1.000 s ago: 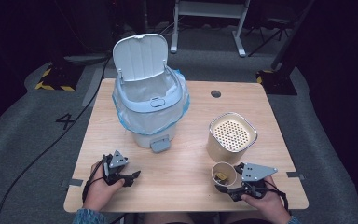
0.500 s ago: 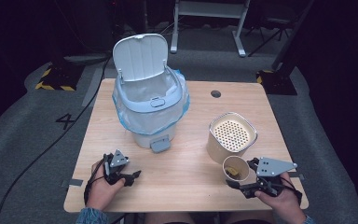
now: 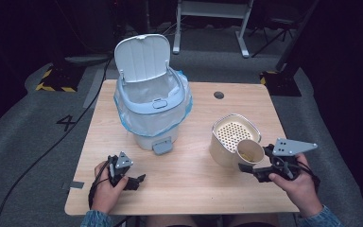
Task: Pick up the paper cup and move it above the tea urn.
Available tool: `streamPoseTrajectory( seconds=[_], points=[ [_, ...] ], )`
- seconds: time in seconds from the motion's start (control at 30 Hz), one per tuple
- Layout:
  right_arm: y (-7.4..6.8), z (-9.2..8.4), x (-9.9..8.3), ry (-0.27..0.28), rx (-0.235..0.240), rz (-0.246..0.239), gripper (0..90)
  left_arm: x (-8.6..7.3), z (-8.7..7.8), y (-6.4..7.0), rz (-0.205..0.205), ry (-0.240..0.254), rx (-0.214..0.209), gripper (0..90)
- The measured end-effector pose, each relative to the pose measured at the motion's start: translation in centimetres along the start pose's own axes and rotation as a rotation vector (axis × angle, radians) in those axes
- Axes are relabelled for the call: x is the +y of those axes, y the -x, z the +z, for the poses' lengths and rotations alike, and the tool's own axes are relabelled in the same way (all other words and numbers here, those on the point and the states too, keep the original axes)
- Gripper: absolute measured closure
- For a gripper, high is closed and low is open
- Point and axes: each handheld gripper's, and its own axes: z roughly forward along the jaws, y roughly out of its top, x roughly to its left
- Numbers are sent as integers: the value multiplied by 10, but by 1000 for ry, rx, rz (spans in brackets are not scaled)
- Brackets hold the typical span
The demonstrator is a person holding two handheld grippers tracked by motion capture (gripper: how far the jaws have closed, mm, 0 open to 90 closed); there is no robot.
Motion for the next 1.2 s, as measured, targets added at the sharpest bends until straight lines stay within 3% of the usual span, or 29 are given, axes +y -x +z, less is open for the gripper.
streamPoseTrajectory(
  seconds=[0.27,0.4,0.47,0.67,1.2],
  points=[
    [29,-7,17,2,-63,35,310,1,2,1,-7,-4,6,53],
    [40,-3,20,1,-88,48,310,1,2,1,-3,-6,10,49],
    [54,2,22,2,-108,69,309,1,2,1,-3,-6,10,49],
    [71,12,27,1,-141,73,308,1,2,1,-3,-6,10,49],
    [96,33,31,-20,-187,68,306,1,2,1,-3,-6,10,49]
  ],
)
